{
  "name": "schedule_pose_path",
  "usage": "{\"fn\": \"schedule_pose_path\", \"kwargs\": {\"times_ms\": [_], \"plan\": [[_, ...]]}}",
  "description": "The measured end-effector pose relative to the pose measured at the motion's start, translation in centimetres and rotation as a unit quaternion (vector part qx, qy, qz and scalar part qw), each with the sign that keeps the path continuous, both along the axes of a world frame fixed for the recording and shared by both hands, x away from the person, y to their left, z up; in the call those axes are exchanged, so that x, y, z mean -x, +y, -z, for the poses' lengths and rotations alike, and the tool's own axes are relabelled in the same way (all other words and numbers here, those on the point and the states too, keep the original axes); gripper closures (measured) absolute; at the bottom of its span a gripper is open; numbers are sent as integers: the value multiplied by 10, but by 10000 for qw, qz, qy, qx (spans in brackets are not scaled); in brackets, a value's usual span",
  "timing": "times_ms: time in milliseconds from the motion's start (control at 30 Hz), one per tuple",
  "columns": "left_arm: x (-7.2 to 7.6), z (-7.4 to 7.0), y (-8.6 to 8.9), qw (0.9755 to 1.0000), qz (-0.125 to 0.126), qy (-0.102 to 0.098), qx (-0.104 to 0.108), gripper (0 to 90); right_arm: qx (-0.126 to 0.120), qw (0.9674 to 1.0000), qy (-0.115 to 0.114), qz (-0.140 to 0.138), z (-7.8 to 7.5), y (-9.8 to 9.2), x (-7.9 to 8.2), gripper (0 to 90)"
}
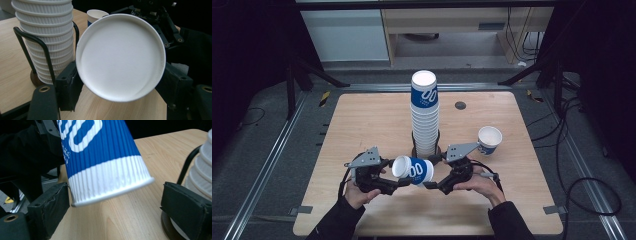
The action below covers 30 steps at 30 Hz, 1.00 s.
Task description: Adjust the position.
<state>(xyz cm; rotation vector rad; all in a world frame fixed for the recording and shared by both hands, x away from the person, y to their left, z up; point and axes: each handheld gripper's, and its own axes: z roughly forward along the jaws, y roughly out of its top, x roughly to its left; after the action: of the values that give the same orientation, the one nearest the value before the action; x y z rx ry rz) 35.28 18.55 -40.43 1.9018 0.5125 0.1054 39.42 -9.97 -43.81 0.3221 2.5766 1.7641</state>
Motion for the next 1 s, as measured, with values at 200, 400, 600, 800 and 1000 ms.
{"fn": "schedule_pose_path", "kwargs": {"times_ms": [200, 400, 600, 800, 1000], "plan": [[2, 2, -5, 9999, 128, 23, 31, 271, -95, 9997, 41, -202, 1, 7, 1, 83], [3, 3, -8, 9998, 208, 16, 0, 271, -47, 9991, 139, -391, 3, 10, 3, 121], [1, 4, -7, 9996, 238, 137, 81, 265, -21, 9989, 171, -433, 3, 8, 2, 146], [0, 1, -6, 9995, 264, 144, -26, 218, -13, 9993, 66, -375, 0, 5, 2, 152], [-1, -2, -1, 9995, 262, 123, -95, 205, 39, 9995, -3, -318, -2, 1, 2, 155]]}}
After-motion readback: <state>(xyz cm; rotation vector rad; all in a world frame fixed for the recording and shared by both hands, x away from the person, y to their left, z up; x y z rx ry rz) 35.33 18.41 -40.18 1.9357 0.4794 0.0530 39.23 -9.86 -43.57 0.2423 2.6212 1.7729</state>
